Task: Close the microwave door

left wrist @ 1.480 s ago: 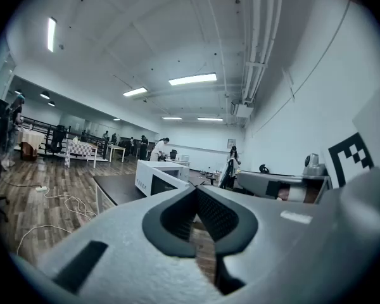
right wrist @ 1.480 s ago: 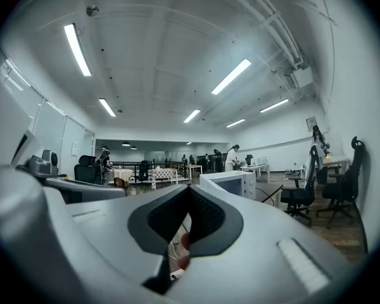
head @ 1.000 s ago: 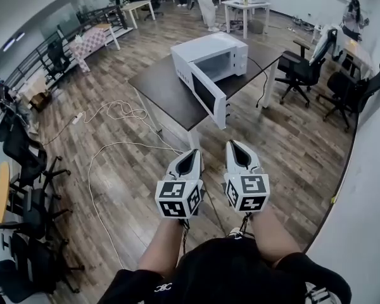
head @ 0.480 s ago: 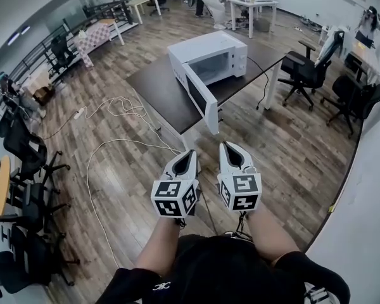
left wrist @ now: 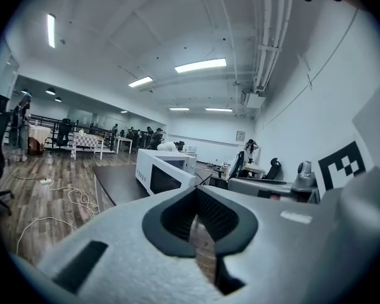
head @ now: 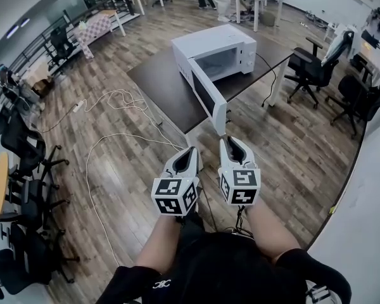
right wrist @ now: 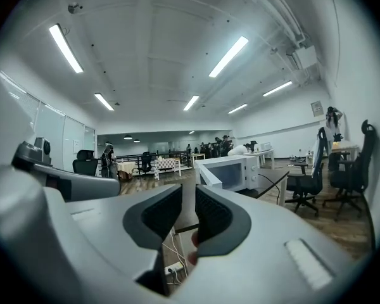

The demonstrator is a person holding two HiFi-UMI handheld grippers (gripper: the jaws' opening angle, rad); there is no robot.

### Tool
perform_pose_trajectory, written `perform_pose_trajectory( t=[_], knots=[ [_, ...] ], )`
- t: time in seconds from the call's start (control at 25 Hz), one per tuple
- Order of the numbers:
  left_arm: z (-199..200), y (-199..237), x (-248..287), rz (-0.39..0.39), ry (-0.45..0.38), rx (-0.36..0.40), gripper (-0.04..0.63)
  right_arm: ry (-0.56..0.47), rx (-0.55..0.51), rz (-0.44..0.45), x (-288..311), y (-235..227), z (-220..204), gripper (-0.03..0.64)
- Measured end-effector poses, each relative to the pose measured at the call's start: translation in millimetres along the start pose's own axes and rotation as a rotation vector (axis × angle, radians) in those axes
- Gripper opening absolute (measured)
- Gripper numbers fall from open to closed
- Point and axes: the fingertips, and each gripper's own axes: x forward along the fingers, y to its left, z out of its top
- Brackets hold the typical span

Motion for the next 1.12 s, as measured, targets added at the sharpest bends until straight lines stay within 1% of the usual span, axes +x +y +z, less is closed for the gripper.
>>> perform_pose_trajectory(
  t=[0.12,0.2,0.4,0.48,0.56,0.64,0.76,1.0,1.12],
  knots=[
    [5,21,25,-0.037,0.005,0.009,0.008,0.01,0.0,-0.052,31,-5,-4,0.094],
    [11,39,41,-0.061,0.01,0.008,0.008,0.027,0.009,-0.086,57,-7,-8,0.098],
    [28,83,84,-0.113,0.021,0.018,0.008,0.097,0.056,-0.209,126,-19,-31,0.107],
    [30,99,99,-0.125,0.031,0.015,0.008,0.119,0.057,-0.258,148,-25,-39,0.138],
    [30,113,113,-0.139,0.045,0.004,0.008,0.127,0.055,-0.317,165,-33,-42,0.153],
    [31,125,127,-0.158,0.061,0.0,0.008,0.135,0.058,-0.375,178,-40,-43,0.167],
    [33,138,146,-0.192,0.084,0.01,0.008,0.145,0.056,-0.452,191,-47,-44,0.166],
    [34,146,185,-0.274,0.124,0.038,0.008,0.157,0.06,-0.514,209,-54,-52,0.164],
    [30,153,196,-0.307,0.139,0.04,0.008,0.16,0.052,-0.57,216,-59,-57,0.164]
  ],
)
